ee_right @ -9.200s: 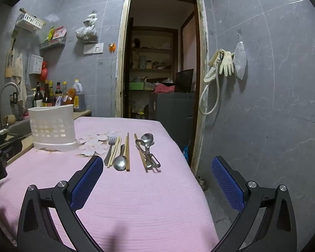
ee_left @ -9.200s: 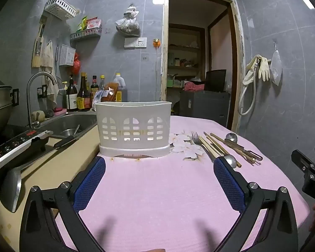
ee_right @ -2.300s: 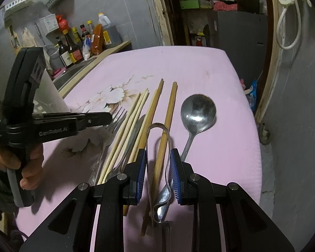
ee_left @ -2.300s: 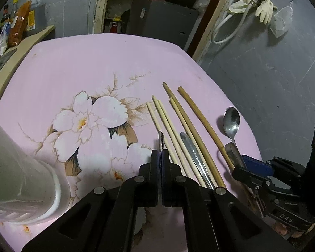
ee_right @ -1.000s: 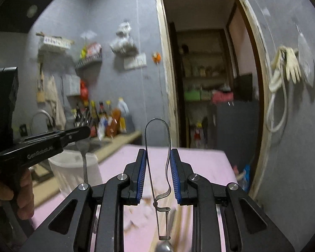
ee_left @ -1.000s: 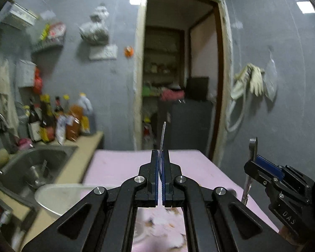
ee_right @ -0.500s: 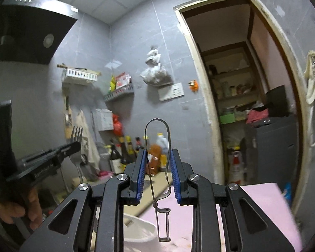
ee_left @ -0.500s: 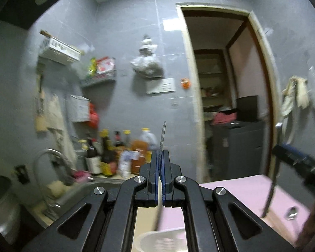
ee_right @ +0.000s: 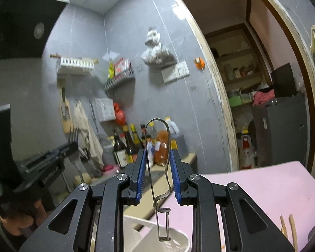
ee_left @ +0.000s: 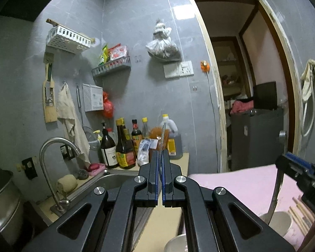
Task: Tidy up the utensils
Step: 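Lift the fork with the left tool while the right tool lifts the tongs toward the holder, then lower the fork into the white holder and open the left tool while the right tool releases the tongs there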
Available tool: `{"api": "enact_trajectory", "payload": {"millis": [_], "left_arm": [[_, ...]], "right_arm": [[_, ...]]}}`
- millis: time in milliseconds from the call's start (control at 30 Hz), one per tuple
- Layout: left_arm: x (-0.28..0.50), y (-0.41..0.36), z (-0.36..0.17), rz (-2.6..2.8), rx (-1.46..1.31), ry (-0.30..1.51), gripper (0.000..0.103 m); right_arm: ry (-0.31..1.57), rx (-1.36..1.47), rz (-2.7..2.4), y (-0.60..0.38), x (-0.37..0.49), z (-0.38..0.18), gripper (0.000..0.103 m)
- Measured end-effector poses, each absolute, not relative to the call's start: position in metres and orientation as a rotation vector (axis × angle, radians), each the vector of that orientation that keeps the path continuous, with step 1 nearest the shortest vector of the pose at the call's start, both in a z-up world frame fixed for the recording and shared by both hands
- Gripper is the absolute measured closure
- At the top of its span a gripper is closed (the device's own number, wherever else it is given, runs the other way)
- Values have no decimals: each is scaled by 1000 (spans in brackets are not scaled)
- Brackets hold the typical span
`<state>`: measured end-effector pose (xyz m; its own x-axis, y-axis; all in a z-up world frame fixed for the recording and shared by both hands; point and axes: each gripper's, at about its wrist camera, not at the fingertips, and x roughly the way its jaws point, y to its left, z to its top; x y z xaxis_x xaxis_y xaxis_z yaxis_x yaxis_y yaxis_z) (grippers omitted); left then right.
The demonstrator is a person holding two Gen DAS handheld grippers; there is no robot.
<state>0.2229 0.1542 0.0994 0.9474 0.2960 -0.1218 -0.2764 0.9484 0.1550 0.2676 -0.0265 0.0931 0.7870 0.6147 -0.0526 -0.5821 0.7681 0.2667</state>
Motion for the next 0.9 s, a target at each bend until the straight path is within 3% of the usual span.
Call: {"api": "enact_trajectory", "payload": {"millis": [200, 567, 667, 733, 900], "left_arm": [[237, 160, 81, 177, 44, 297, 101], [234, 159, 75, 103, -37, 377, 99], [229, 160, 77, 72, -77, 377, 93], [225, 160, 80, 53, -98, 359, 76], [218, 160, 84, 42, -126, 343, 73]], "right_arm": [[210, 211, 641, -25, 271, 75, 82], [273, 216, 689, -28, 270, 76, 82], [302, 241, 696, -32, 275, 73, 81], [314, 248, 699, -34, 276, 72, 80], [326, 222, 715, -35, 272, 70, 80]]}}
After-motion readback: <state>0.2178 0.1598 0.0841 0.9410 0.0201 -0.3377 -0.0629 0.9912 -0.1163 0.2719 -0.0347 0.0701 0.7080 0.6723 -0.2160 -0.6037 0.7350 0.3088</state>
